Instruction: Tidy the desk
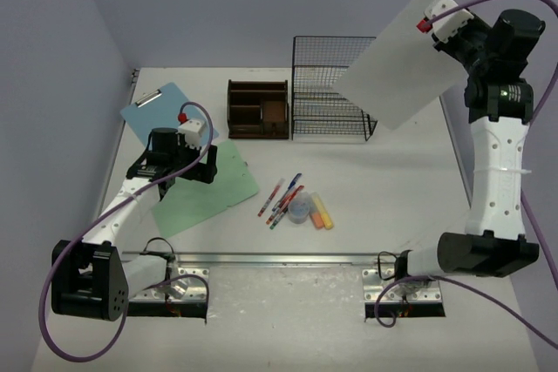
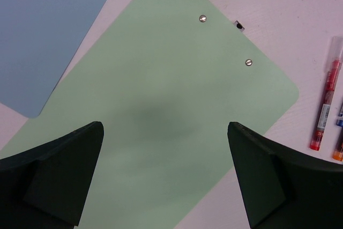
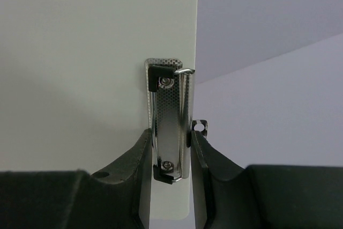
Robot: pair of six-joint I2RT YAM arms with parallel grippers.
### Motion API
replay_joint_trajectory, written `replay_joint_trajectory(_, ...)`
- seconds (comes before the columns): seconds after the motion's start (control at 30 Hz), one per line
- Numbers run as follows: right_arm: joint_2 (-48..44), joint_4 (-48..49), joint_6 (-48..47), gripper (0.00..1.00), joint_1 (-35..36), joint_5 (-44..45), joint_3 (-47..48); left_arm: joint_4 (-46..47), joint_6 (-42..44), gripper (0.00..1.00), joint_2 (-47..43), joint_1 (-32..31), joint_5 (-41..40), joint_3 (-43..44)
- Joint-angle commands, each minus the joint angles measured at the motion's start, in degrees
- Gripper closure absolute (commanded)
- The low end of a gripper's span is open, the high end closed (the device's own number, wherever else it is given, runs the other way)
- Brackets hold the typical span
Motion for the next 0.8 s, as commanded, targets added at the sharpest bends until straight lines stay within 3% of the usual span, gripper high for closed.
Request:
replay_joint_trajectory(0.0,3.52,10.6,-5.98,1.0,4.19,5.36,3.47,2.79,-1.23,0.0,-1.13,-0.23,0.48,2.12)
replay_joint_trajectory(0.2,9.15,22.39,-16.78,1.0,14.31,10.46,4.15,2.85,-1.73,0.0,-0.36,-0.23,0.44,2.34)
replay_joint_trajectory(0.3,14.58,25.49,-19.83,1.0,17.21,14.13,9.46,2.76,-1.74,0.0,-0.43,-0.23,0.44,2.35)
replay_joint_trajectory(0.47,21.34,31.14,-22.09,1.0,20.71,16.37,17.53,2.75,-1.9,0.0,-0.7,-0.23,0.34,2.26)
replay_joint_trajectory(0.77,25.47,37.98,-28.74,1.0,25.58,15.06,18.7,3.04,-1.94,0.0,-0.35,-0.23,0.31,2.26)
